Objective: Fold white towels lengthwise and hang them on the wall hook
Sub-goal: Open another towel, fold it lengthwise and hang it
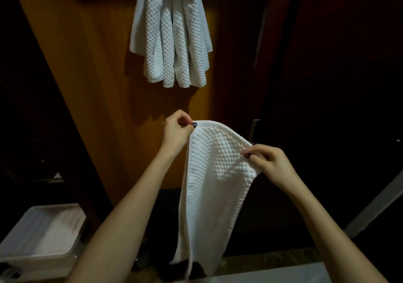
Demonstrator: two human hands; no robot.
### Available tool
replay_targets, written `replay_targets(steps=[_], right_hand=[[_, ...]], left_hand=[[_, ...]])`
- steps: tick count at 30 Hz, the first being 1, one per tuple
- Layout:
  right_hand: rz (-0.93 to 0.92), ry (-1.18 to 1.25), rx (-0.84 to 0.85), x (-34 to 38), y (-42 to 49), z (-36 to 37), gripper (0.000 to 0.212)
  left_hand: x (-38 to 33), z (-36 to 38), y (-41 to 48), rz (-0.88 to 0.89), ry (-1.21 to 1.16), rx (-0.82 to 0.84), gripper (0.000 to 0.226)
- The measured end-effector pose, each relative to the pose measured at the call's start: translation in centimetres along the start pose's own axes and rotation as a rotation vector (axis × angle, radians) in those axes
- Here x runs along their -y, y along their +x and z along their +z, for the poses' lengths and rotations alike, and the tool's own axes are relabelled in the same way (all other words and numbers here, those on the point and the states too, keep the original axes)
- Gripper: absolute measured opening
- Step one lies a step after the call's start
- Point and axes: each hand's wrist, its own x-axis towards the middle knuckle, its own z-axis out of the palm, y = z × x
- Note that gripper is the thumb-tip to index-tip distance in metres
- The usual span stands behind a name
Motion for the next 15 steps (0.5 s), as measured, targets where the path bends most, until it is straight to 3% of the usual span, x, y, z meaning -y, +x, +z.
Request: replay_targets(steps=[4,7,9,13,15], right_hand=[[0.079,0.174,0.103,2.2,0.3,0.3,0.015],[0.121,0.183,0.248,3.2,0.3,0.7,0.032],[0.104,0.126,0.289,3.8,0.4,0.9,0.031],[0.008,0.047,0.215,5.3,1.1,1.6,0.005],[-0.046,0.010,0.115,5.8,1.4,1.9,0.014]], left_hand=[[-0.3,0.2,-1.1,-0.011,-0.096,0.067,0.032],[-0.8,0.4,-1.9,-0.019,-0.196,0.111,0.031],[-1.2,0.5,-2.3,-0.017,-0.238,0.158,0.029],[-2.0,0.5,-3.0,-0.021,-0.315,0.232,0.026],[-2.3,0.3,-3.1,-0.019,-0.363,0.250,0.025]])
